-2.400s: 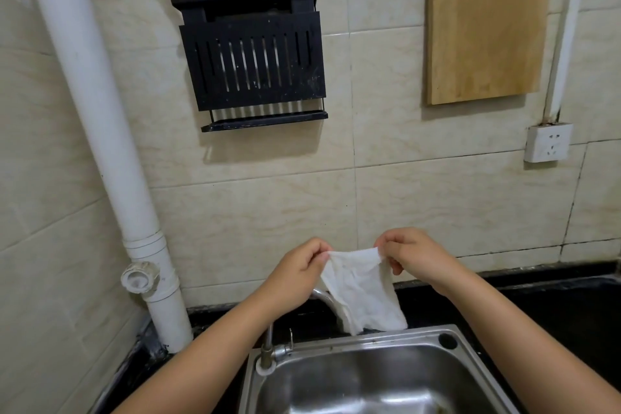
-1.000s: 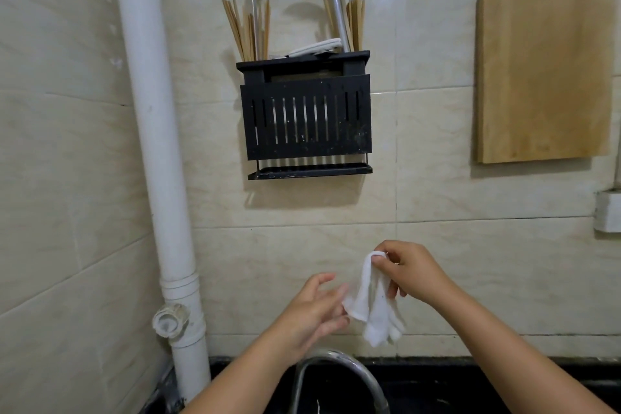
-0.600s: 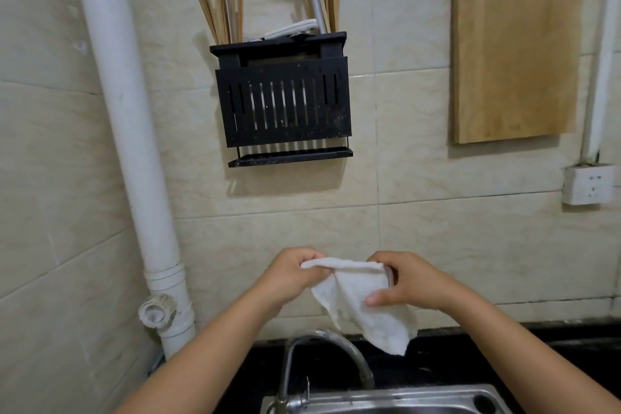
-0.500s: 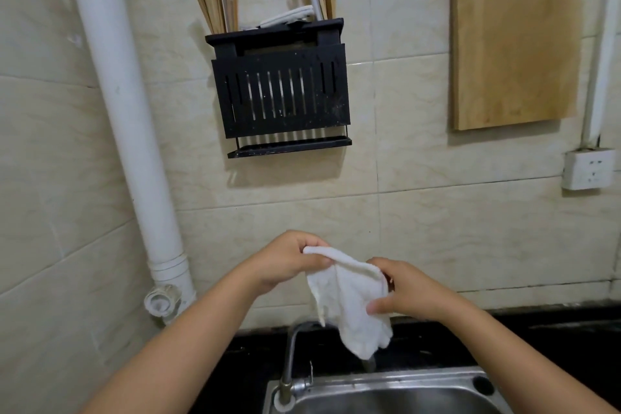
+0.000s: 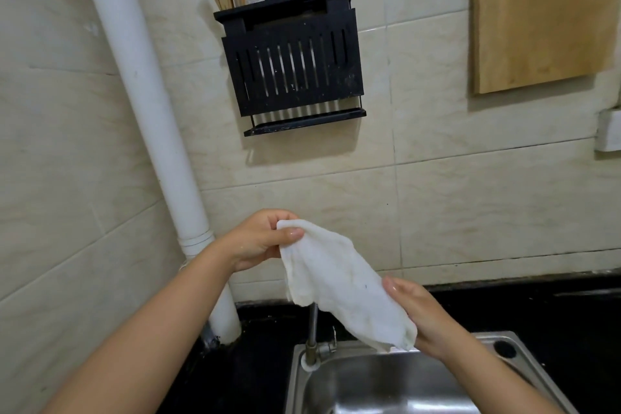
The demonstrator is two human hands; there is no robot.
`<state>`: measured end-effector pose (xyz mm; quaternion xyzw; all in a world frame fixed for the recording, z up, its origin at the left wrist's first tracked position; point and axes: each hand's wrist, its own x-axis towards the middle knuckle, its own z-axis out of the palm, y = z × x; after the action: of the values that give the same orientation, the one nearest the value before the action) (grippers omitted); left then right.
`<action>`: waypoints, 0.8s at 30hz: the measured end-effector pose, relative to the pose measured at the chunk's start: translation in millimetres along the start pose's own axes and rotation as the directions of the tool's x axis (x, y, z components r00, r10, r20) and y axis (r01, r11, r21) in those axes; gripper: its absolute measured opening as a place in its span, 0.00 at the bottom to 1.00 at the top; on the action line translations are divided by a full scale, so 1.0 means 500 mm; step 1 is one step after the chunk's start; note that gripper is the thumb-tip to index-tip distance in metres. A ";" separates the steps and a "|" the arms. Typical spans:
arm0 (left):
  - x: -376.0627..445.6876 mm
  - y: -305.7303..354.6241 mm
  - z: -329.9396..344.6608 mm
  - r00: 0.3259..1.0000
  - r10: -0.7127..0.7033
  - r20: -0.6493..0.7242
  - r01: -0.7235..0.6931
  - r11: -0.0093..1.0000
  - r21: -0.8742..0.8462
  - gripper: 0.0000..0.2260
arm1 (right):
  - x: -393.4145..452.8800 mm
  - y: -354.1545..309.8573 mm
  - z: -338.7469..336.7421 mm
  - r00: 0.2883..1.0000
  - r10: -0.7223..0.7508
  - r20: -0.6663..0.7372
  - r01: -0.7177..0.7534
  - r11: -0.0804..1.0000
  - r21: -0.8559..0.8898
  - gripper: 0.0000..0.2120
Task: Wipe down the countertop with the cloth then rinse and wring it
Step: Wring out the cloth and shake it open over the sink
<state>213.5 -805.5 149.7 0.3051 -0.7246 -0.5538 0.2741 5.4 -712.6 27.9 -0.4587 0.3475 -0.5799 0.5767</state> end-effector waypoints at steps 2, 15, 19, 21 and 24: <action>-0.006 -0.011 -0.009 1.000 -0.008 -0.018 0.007 0.998 -0.057 0.09 | -0.005 -0.008 0.005 0.997 -0.058 0.045 0.061 0.996 -0.069 0.28; 0.010 -0.025 -0.001 0.995 0.053 -0.087 -0.040 0.989 0.143 0.09 | -0.014 -0.178 -0.034 0.975 -0.199 0.097 0.206 0.654 -0.728 0.20; 0.027 -0.030 0.005 0.982 0.149 -0.114 -0.107 0.943 0.315 0.12 | -0.009 -0.201 -0.040 0.936 -0.344 0.074 0.195 0.333 -0.923 0.14; 0.038 -0.031 0.012 0.971 0.200 -0.128 -0.134 0.907 0.398 0.13 | -0.008 -0.203 -0.040 0.919 -0.390 0.050 0.162 0.260 -0.952 0.13; 0.052 -0.032 0.019 0.957 0.262 -0.125 -0.168 0.852 0.496 0.14 | -0.007 -0.204 -0.046 0.909 -0.416 -0.005 0.043 0.104 -0.994 0.10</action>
<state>191.4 -822.1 133.5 0.3310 -0.8395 -0.2913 0.3175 -51.9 -702.7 115.1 -0.6810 0.6412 -0.3532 -0.0190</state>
